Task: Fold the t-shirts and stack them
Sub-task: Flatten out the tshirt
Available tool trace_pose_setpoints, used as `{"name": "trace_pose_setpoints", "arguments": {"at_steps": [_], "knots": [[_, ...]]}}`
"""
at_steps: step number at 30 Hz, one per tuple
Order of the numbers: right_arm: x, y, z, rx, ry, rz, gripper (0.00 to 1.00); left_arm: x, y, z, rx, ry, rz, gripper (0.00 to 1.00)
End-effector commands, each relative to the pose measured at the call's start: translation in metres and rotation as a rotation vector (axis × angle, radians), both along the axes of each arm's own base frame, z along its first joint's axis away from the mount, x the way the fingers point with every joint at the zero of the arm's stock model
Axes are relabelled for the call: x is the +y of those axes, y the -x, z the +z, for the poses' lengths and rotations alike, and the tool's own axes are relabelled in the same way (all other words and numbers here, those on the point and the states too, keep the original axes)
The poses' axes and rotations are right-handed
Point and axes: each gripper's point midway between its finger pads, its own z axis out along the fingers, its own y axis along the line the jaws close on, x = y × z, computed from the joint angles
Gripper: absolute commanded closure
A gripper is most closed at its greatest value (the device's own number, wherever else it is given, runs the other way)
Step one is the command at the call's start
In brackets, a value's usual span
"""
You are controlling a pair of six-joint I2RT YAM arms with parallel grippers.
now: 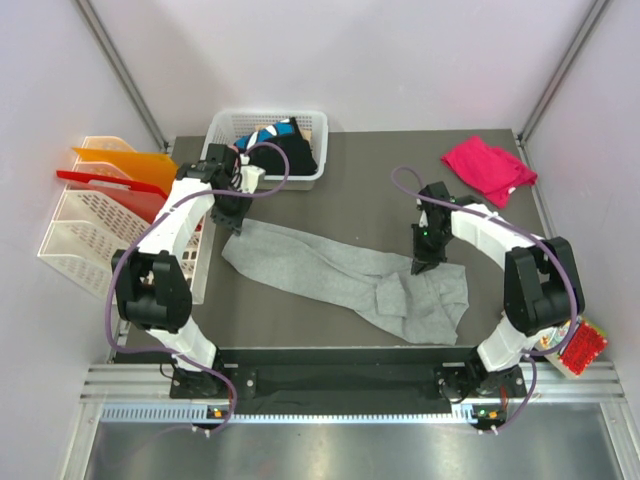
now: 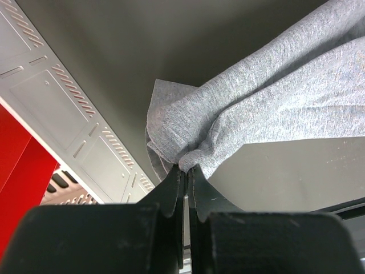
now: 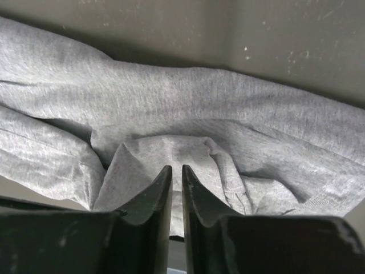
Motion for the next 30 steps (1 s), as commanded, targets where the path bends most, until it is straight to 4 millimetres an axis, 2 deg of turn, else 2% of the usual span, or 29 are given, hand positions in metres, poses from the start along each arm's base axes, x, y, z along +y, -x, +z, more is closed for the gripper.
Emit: {"name": "trace_pose_setpoints", "arguments": {"at_steps": [1, 3, 4, 5, 8, 12, 16, 24, 27, 30], "knots": [[0.002, -0.002, -0.003, -0.019, -0.005, 0.009, 0.90, 0.004, -0.008, 0.014, -0.065, -0.003, 0.008, 1.00], [-0.002, -0.002, -0.003, -0.019, 0.020, 0.017, 0.86, 0.003, -0.007, 0.013, -0.061, 0.000, 0.008, 1.00], [-0.004, -0.003, -0.001, -0.023, 0.031, 0.019, 0.81, 0.002, -0.007, 0.013, -0.061, 0.005, 0.009, 1.00], [-0.006, -0.005, 0.000, -0.028, 0.043, 0.027, 0.64, 0.002, -0.007, 0.012, -0.057, 0.008, 0.010, 1.00], [-0.009, -0.009, 0.008, -0.053, 0.064, 0.029, 0.47, 0.001, -0.005, 0.011, -0.050, 0.015, 0.012, 1.00], [-0.009, -0.016, 0.015, -0.078, 0.065, 0.029, 0.45, 0.000, -0.005, 0.010, -0.047, 0.019, 0.012, 1.00], [-0.007, -0.015, 0.007, -0.063, 0.058, 0.032, 0.49, -0.001, -0.006, 0.011, -0.047, 0.022, 0.014, 1.00], [-0.002, -0.013, -0.013, -0.034, 0.031, 0.040, 0.64, 0.001, -0.007, 0.013, -0.054, 0.012, 0.007, 1.00], [-0.001, -0.012, -0.014, -0.031, 0.025, 0.040, 0.76, 0.002, -0.007, 0.011, -0.051, 0.006, 0.006, 1.00], [0.000, -0.014, -0.006, -0.044, 0.023, 0.038, 0.91, 0.003, -0.008, 0.011, -0.054, 0.001, 0.006, 1.00]]}}
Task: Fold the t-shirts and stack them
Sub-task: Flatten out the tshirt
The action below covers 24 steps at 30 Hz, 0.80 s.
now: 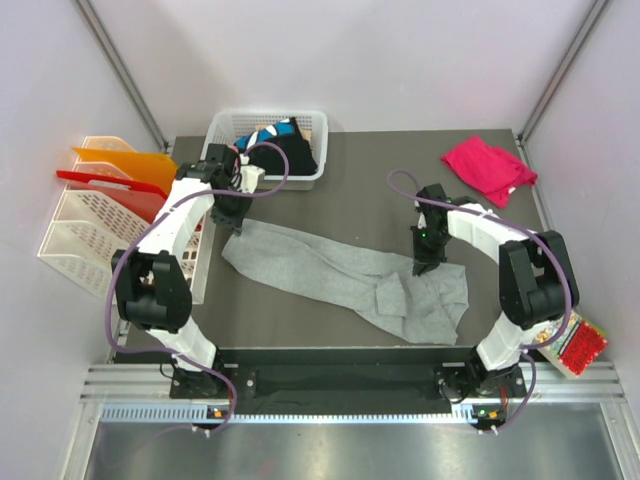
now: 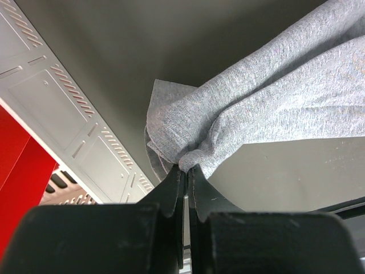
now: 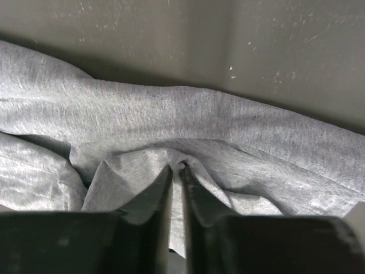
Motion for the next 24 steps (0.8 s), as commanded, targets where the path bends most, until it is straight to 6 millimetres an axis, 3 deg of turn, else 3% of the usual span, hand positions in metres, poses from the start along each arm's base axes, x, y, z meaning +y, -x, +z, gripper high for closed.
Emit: {"name": "trace_pose_setpoints", "arguments": {"at_steps": [1, 7, 10, 13, 16, 17, 19, 20, 23, 24], "knots": [[0.007, -0.009, 0.012, -0.047, -0.030, 0.012, 0.99, 0.004, -0.008, 0.010, -0.055, -0.005, 0.003, 1.00], [0.007, -0.016, 0.049, -0.114, -0.039, 0.012, 1.00, 0.002, -0.008, 0.008, -0.051, 0.006, 0.007, 1.00], [0.012, -0.005, 0.069, -0.115, -0.076, 0.016, 1.00, 0.002, -0.009, 0.008, -0.053, 0.006, 0.005, 1.00], [0.018, 0.028, 0.089, -0.100, -0.120, 0.055, 1.00, 0.005, -0.009, 0.007, -0.059, -0.009, 0.001, 1.00], [0.023, 0.082, 0.112, -0.079, -0.168, 0.114, 1.00, 0.008, -0.010, 0.005, -0.055, -0.023, 0.000, 1.00], [0.022, 0.111, 0.108, 0.000, -0.189, 0.124, 1.00, 0.008, -0.010, 0.004, -0.051, -0.026, -0.003, 1.00], [0.027, 0.150, 0.117, 0.020, -0.249, 0.148, 1.00, 0.009, -0.011, 0.003, -0.045, -0.030, -0.005, 1.00], [0.026, 0.181, 0.109, 0.118, -0.271, 0.151, 1.00, 0.010, -0.012, 0.004, -0.048, -0.033, -0.010, 1.00], [0.031, 0.245, 0.110, 0.246, -0.396, 0.160, 1.00, 0.011, -0.017, 0.006, -0.047, -0.046, -0.019, 1.00], [0.033, 0.258, 0.113, 0.281, -0.429, 0.128, 0.95, 0.012, -0.018, 0.005, -0.037, -0.053, -0.020, 1.00]]}}
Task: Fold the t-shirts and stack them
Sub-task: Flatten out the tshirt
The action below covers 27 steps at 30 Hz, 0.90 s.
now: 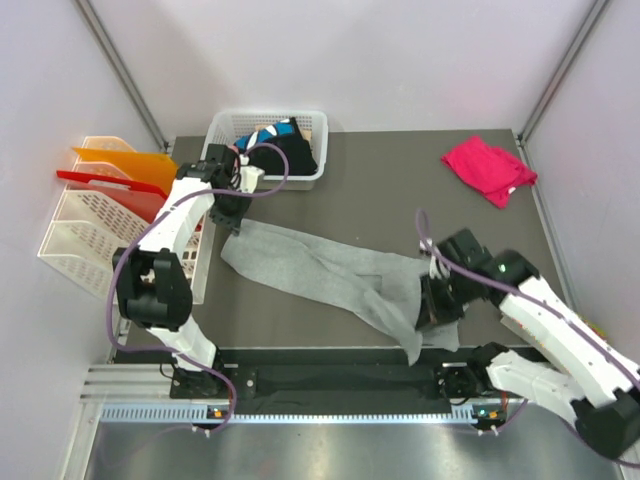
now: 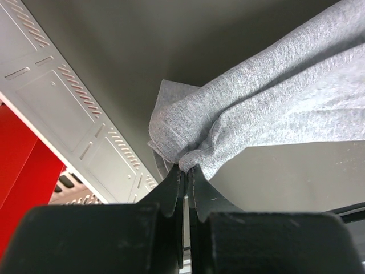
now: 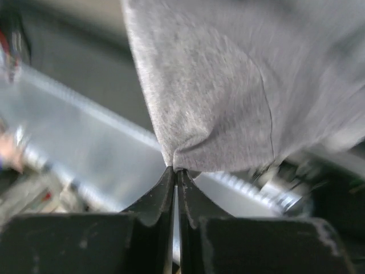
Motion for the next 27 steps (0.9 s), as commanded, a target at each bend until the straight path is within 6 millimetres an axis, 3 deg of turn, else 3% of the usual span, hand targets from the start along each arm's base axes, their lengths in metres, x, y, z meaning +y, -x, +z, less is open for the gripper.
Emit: {"name": "trace_pose_setpoints", "arguments": {"at_steps": [1, 4, 5, 7, 8, 9, 11, 15, 18, 19, 23, 25, 27], "knots": [[-0.004, 0.099, 0.006, 0.306, -0.125, -0.014, 0.89, 0.007, -0.018, 0.009, -0.037, -0.034, -0.018, 1.00], [-0.018, 0.112, 0.004, 0.339, -0.077, -0.038, 0.66, 0.006, -0.026, 0.015, -0.050, -0.038, -0.029, 1.00], [-0.024, 0.099, 0.005, 0.268, -0.019, -0.057, 0.60, 0.005, -0.030, 0.021, -0.065, -0.033, -0.028, 1.00], [-0.028, 0.074, 0.007, 0.203, 0.078, -0.085, 0.59, 0.005, -0.032, 0.020, -0.056, -0.031, -0.028, 1.00], [-0.033, 0.047, 0.015, 0.090, 0.136, -0.130, 0.57, 0.004, -0.034, 0.024, -0.064, -0.027, -0.024, 1.00], [-0.032, 0.033, 0.019, 0.053, 0.159, -0.154, 0.51, 0.004, -0.034, 0.025, -0.061, -0.026, -0.023, 1.00], [-0.032, -0.007, 0.025, -0.042, 0.235, -0.217, 0.50, 0.004, -0.031, 0.028, -0.057, -0.028, -0.025, 1.00], [-0.040, -0.059, 0.009, -0.096, 0.305, -0.341, 0.50, 0.011, -0.017, 0.033, -0.055, -0.050, -0.037, 1.00], [-0.058, -0.073, -0.015, -0.070, 0.359, -0.416, 0.52, 0.018, 0.002, 0.031, -0.042, -0.066, -0.041, 1.00], [-0.062, -0.077, -0.025, -0.069, 0.371, -0.430, 0.52, 0.021, 0.013, 0.021, -0.010, -0.071, -0.043, 1.00], [-0.076, -0.089, -0.044, -0.052, 0.416, -0.433, 0.53, 0.024, 0.052, 0.011, 0.039, -0.066, -0.070, 0.99], [-0.077, -0.098, -0.048, -0.044, 0.417, -0.435, 0.52, 0.025, 0.078, -0.005, 0.110, -0.060, -0.096, 0.82], [-0.078, -0.104, -0.053, -0.033, 0.425, -0.424, 0.53, 0.027, 0.092, -0.006, 0.116, -0.065, -0.108, 0.57]]}}
